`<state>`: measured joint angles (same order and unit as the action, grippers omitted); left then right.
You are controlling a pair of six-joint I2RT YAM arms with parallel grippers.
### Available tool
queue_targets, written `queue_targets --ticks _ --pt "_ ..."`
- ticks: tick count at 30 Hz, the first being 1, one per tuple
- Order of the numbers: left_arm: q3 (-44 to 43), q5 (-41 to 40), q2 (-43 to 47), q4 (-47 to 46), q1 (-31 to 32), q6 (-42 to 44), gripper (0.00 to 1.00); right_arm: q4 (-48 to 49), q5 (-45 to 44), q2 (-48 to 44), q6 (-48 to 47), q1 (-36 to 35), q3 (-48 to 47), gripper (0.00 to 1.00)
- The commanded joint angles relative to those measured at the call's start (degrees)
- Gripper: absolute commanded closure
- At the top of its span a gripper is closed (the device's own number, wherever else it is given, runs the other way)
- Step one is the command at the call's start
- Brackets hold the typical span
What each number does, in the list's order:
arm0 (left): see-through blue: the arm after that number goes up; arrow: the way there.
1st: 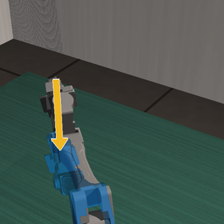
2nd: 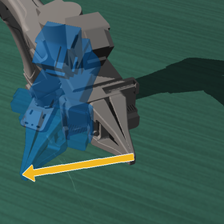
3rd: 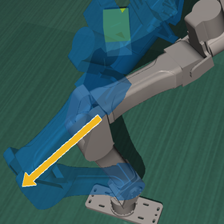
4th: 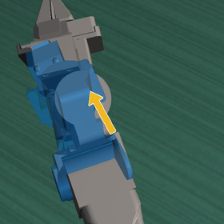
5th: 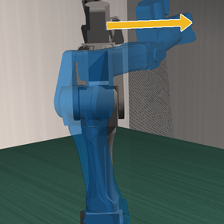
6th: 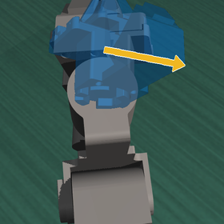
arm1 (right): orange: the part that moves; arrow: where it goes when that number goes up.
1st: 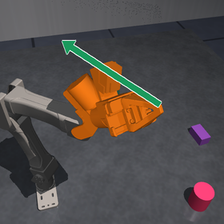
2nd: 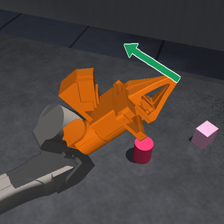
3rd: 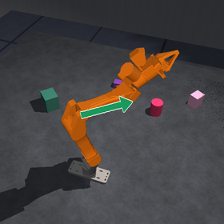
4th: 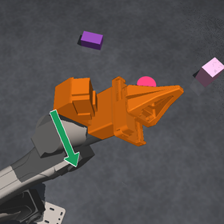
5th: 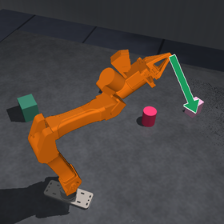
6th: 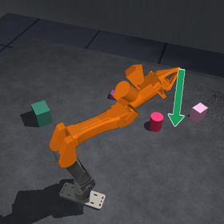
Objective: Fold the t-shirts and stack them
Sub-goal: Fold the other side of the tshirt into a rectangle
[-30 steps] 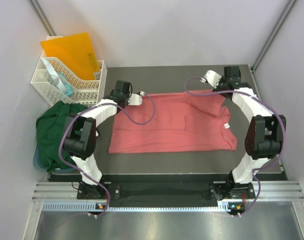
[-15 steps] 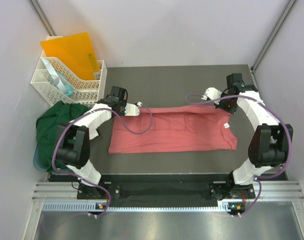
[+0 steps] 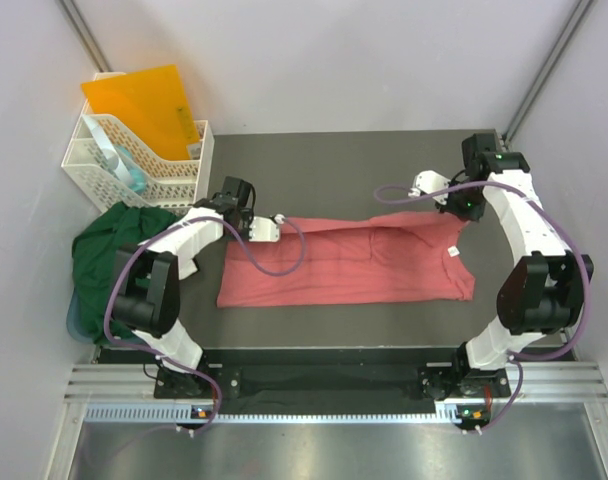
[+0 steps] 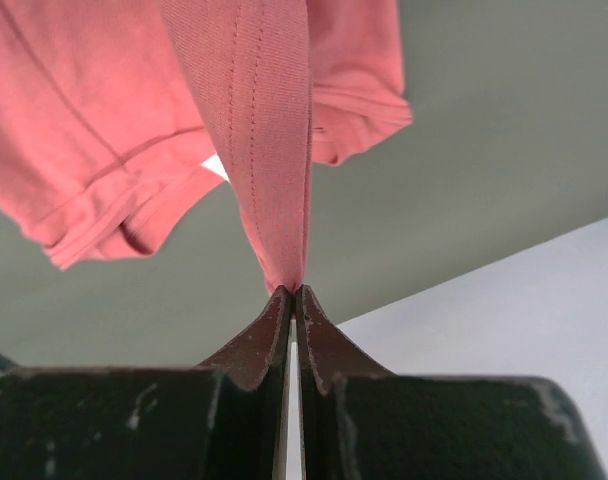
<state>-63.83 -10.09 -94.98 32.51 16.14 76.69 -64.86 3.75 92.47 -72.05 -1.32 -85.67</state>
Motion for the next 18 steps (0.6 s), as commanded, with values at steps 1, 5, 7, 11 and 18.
queue_targets --ticks 1,5,7,11,18 --pt "0.3 2.3 3.0 5.6 -0.6 0.9 1.00 -4.9 -0.2 -1.4 -3.0 0.7 -1.7 1.00" --pt "1.0 2.7 3.2 7.1 -0.5 1.7 1.00 -6.3 0.3 -1.2 -3.1 0.4 -0.4 1.00" --pt "1.1 3.2 3.1 7.9 -0.5 2.2 1.00 -5.7 0.3 -1.6 -3.2 0.0 1.8 1.00" --pt "0.9 3.8 2.3 8.9 -0.5 2.7 1.00 -4.5 0.6 -1.9 -2.8 -1.5 5.6 1.00" --pt "-2.7 6.1 0.7 13.0 -0.5 2.2 1.00 -1.6 -0.2 -2.0 -2.7 -3.4 11.0 1.00"
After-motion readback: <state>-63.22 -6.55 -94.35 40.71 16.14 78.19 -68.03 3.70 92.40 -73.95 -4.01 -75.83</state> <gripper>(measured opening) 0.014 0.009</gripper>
